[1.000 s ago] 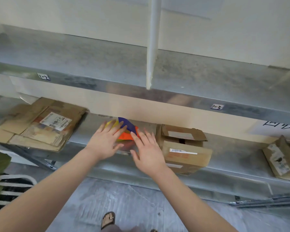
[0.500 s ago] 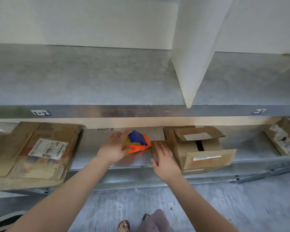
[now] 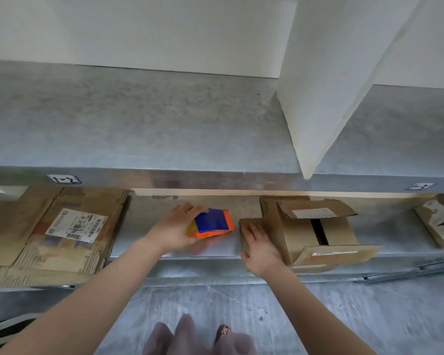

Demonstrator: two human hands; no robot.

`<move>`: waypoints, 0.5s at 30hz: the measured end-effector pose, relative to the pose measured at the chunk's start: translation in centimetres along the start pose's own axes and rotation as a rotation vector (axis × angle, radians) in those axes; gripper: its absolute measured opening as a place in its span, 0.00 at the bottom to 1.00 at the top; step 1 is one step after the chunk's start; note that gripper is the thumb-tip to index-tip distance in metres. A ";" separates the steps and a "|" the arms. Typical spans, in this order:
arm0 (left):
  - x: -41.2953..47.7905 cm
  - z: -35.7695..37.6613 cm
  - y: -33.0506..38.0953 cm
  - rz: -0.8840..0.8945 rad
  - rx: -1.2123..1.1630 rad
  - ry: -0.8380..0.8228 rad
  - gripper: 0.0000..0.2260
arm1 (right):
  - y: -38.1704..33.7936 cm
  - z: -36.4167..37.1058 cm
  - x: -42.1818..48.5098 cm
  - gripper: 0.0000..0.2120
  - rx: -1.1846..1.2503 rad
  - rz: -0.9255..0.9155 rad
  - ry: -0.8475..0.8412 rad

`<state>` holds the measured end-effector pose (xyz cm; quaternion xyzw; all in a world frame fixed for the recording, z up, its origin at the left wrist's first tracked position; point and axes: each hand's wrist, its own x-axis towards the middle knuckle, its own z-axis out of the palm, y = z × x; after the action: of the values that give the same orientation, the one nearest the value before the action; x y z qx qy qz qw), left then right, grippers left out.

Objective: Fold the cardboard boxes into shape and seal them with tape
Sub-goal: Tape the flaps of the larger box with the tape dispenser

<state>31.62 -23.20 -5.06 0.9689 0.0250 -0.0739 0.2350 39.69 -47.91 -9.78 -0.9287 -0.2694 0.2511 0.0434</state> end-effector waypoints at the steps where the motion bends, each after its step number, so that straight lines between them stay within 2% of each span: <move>1: 0.0 0.1 -0.1 0.008 -0.002 0.012 0.30 | 0.1 -0.2 0.2 0.34 -0.009 -0.005 -0.002; 8: -0.6 -0.1 0.7 0.004 -0.029 0.033 0.27 | 0.6 -0.5 0.8 0.33 -0.029 -0.027 -0.010; 15: -3.2 -2.6 -1.4 -0.039 -0.055 0.018 0.26 | 0.4 -1.0 0.8 0.33 0.121 -0.054 0.060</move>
<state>28.68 -20.78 -2.93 0.9620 0.0480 -0.0690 0.2599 40.99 -47.80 -9.35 -0.9239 -0.2773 0.2377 0.1142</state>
